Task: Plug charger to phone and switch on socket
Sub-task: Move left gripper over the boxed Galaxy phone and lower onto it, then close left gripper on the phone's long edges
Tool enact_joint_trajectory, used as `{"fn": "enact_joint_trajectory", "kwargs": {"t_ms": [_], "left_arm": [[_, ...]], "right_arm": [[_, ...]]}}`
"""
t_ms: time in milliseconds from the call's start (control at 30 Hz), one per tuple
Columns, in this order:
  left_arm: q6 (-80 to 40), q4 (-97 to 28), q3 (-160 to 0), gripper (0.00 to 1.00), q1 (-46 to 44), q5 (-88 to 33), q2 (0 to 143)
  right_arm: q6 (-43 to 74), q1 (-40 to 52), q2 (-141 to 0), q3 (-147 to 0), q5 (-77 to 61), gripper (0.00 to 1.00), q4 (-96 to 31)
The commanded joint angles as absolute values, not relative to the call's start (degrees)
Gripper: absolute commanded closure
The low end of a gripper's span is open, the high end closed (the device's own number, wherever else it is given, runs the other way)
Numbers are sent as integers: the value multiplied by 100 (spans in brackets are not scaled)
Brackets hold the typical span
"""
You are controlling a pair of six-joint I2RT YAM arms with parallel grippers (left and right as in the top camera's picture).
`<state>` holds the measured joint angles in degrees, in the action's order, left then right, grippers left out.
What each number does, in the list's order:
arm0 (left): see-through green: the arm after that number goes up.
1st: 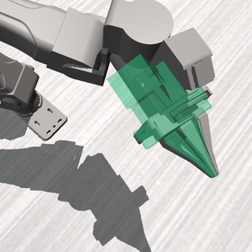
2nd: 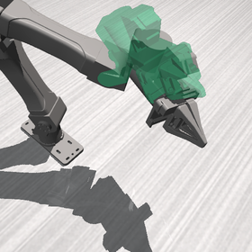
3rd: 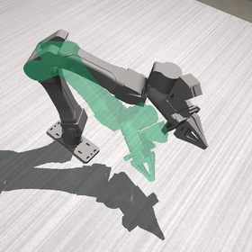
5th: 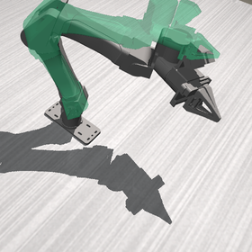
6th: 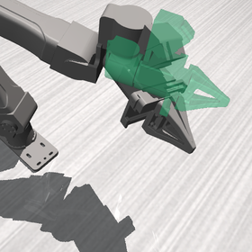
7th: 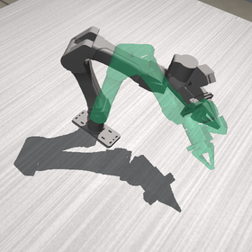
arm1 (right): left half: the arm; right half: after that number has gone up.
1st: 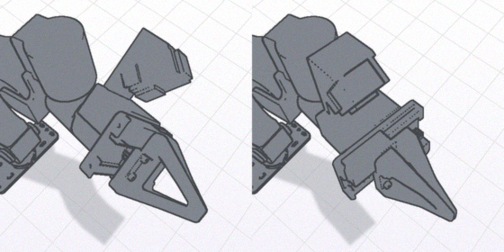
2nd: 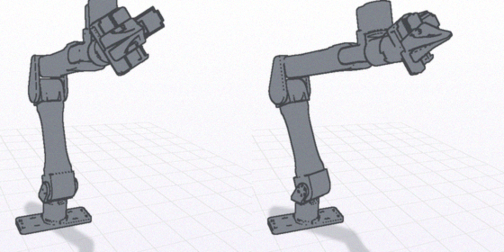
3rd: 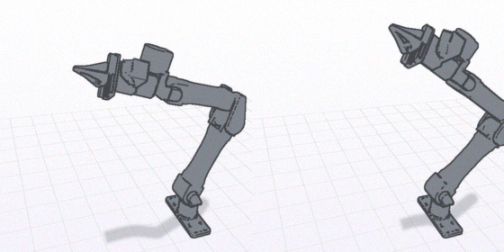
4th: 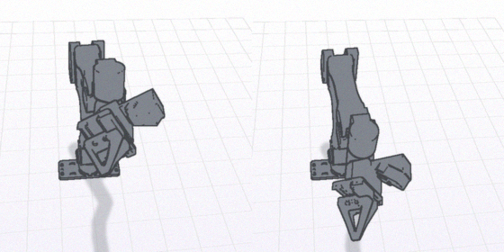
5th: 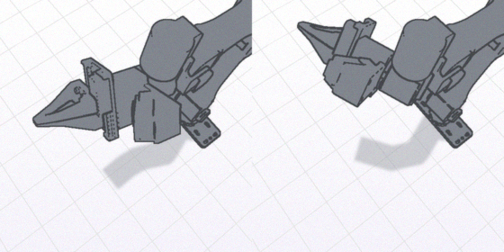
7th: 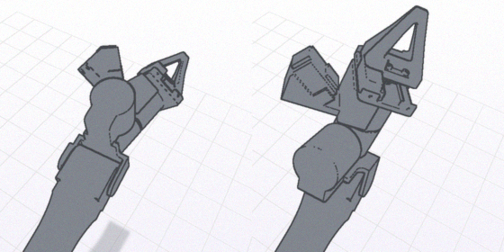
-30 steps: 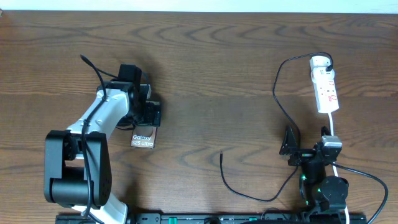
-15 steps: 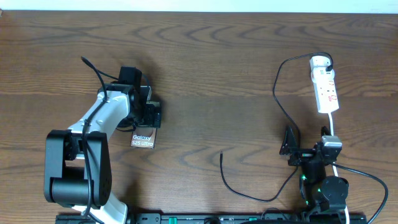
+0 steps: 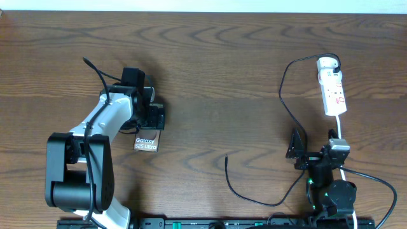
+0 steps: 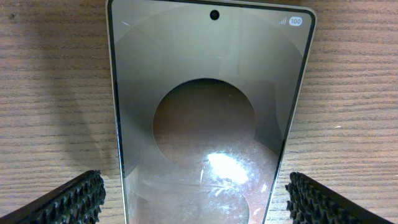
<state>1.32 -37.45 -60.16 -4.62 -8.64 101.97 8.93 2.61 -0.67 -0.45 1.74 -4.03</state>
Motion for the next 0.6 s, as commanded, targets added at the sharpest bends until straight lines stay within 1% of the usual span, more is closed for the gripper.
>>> {"fn": "enact_joint_trajectory", "kwargs": {"t_ms": [0, 333, 567], "left_arm": [[185, -3723, -5874, 8, -486, -805, 10276], [187, -3369, -5566, 8, -593, -762, 10276], [180, -3356, -5568, 8, -1046, -106, 10276]], "right_arm": [[849, 301, -45, -32, 180, 1, -419], [849, 301, -45, -32, 180, 1, -419], [849, 301, -45, -32, 178, 1, -419]]}}
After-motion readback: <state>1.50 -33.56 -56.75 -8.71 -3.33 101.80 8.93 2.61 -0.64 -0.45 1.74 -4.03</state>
